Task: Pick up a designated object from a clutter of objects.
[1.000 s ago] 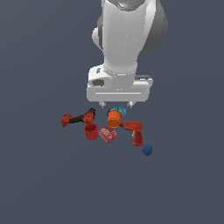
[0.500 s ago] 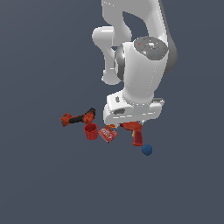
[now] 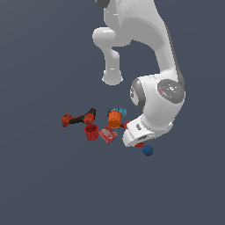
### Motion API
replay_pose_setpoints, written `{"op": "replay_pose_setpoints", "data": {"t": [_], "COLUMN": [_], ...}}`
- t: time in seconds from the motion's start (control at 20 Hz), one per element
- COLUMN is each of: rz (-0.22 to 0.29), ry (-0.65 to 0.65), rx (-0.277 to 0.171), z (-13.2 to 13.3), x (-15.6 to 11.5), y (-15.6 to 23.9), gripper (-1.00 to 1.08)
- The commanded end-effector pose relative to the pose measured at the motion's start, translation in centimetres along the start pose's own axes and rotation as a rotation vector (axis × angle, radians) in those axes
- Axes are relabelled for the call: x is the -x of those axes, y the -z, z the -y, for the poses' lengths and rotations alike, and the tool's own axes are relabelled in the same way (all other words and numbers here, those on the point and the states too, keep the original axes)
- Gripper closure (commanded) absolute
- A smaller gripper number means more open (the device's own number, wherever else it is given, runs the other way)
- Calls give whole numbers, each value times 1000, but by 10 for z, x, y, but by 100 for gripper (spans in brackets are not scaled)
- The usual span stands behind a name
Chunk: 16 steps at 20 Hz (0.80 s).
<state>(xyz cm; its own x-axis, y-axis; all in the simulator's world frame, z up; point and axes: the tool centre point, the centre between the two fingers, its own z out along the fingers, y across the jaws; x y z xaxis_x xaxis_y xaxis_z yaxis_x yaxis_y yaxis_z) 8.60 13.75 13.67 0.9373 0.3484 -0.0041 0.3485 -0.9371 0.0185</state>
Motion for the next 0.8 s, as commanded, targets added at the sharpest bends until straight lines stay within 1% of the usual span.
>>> {"op": "replay_pose_setpoints", "data": {"t": [0.0,0.35,0.75], "rz": [-2,-5,-4], "ry": [33,89,98], "rx": [-5,-16,-18], "z": [12,34,38], "x": [-8,-18,-19], "y": [-17,-48,-56], "gripper": [-92,-92,-92]}}
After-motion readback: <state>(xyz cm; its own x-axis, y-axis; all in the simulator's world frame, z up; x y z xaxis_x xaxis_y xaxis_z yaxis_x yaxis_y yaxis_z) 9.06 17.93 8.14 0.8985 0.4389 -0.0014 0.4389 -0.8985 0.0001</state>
